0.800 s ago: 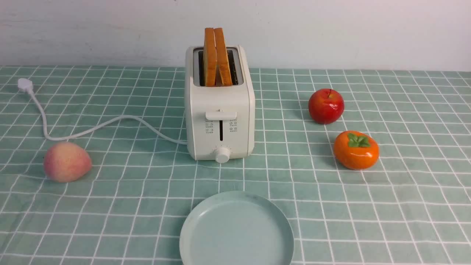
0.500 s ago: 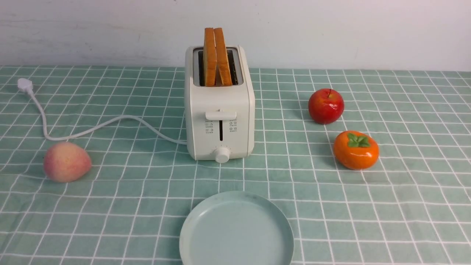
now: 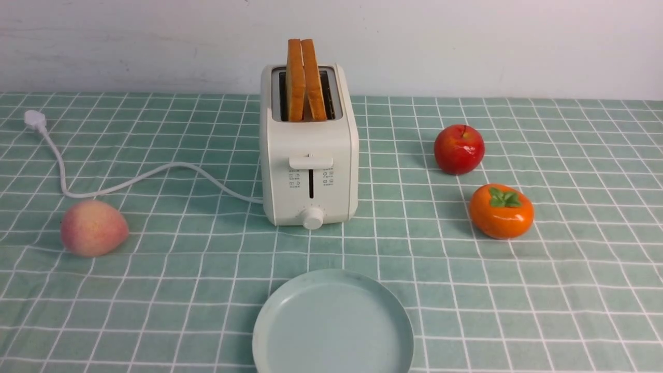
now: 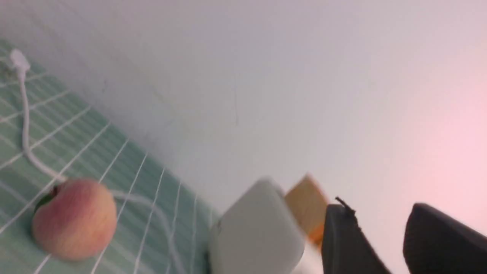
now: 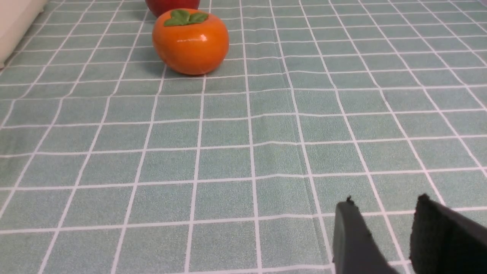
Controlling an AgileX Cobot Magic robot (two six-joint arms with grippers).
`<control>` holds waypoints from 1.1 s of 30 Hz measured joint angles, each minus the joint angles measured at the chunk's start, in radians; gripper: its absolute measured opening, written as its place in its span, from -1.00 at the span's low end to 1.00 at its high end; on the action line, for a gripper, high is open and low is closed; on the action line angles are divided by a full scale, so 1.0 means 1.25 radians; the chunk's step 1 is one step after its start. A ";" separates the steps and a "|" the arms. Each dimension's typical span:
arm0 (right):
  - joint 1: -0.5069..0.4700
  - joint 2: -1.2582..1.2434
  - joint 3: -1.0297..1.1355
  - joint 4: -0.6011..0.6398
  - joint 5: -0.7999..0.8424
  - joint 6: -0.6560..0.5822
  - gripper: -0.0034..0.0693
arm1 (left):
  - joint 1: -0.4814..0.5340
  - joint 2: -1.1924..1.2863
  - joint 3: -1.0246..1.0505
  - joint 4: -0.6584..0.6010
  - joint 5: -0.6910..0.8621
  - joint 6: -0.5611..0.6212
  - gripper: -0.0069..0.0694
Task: Take toasted bread from bread machine on blue coffee table place on plate.
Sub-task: 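Reach for a toast slice standing in the toaster with the left gripper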
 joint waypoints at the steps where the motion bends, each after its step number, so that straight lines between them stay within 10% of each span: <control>1: 0.000 0.000 0.000 0.000 0.000 0.000 -0.25 | 0.000 0.000 0.000 -0.020 -0.050 -0.021 -0.30; 7: 0.000 0.000 0.000 -0.028 0.000 0.000 -0.25 | 0.000 0.000 -0.100 0.009 -0.097 -0.107 -0.86; 14: 0.000 0.000 0.005 -0.068 -0.045 0.027 -0.25 | 0.001 0.157 -0.379 0.113 0.233 -0.055 -0.86; 21: 0.000 0.000 0.008 0.171 -0.293 0.242 -0.25 | 0.002 0.580 -0.564 0.177 0.680 0.065 -0.86; 33: 0.000 0.000 0.008 0.197 -0.389 0.228 -0.25 | 0.003 0.818 -0.567 0.182 0.810 0.201 -0.86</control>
